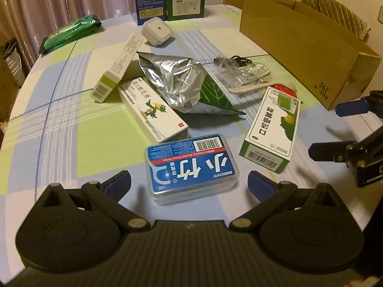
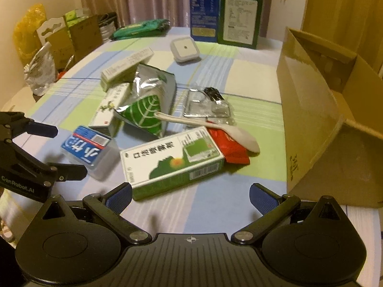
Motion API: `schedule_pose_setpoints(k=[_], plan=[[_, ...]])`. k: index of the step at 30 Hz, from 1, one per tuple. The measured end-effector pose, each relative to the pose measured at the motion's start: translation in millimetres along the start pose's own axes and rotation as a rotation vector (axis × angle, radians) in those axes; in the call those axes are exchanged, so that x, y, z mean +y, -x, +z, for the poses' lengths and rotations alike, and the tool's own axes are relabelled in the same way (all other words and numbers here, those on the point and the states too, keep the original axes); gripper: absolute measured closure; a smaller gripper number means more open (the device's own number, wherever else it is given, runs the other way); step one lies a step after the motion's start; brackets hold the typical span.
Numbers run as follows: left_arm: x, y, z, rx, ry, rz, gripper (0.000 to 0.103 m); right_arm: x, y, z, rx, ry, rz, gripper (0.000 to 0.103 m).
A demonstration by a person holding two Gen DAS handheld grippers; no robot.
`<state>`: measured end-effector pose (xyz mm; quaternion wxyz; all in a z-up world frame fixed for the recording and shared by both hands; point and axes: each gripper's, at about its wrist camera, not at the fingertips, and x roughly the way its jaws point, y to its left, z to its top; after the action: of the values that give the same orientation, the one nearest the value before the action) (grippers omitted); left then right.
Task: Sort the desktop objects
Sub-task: 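Move both tools toward the blue floss box and green-white medicine box, then grasp the blue floss box with left tool while right tool grasps green-white medicine box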
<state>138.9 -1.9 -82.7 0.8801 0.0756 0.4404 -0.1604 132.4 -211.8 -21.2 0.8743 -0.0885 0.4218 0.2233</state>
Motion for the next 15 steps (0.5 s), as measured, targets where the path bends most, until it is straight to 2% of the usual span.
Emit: schedule_pose_setpoints(k=[6,10,15], plan=[[6,-14,-2,0.012,0.06,0.002,0.001,-2,-8,-2,0.008,-0.006,0.005,0.002],[12,-14,-1,0.001,0.094,-0.035,0.016,-3,-14,0,0.019,-0.005,0.027,0.002],[11,-11,0,-0.012,0.068,-0.029,0.017,-1,-20,2,0.018,-0.003,0.052,0.002]])
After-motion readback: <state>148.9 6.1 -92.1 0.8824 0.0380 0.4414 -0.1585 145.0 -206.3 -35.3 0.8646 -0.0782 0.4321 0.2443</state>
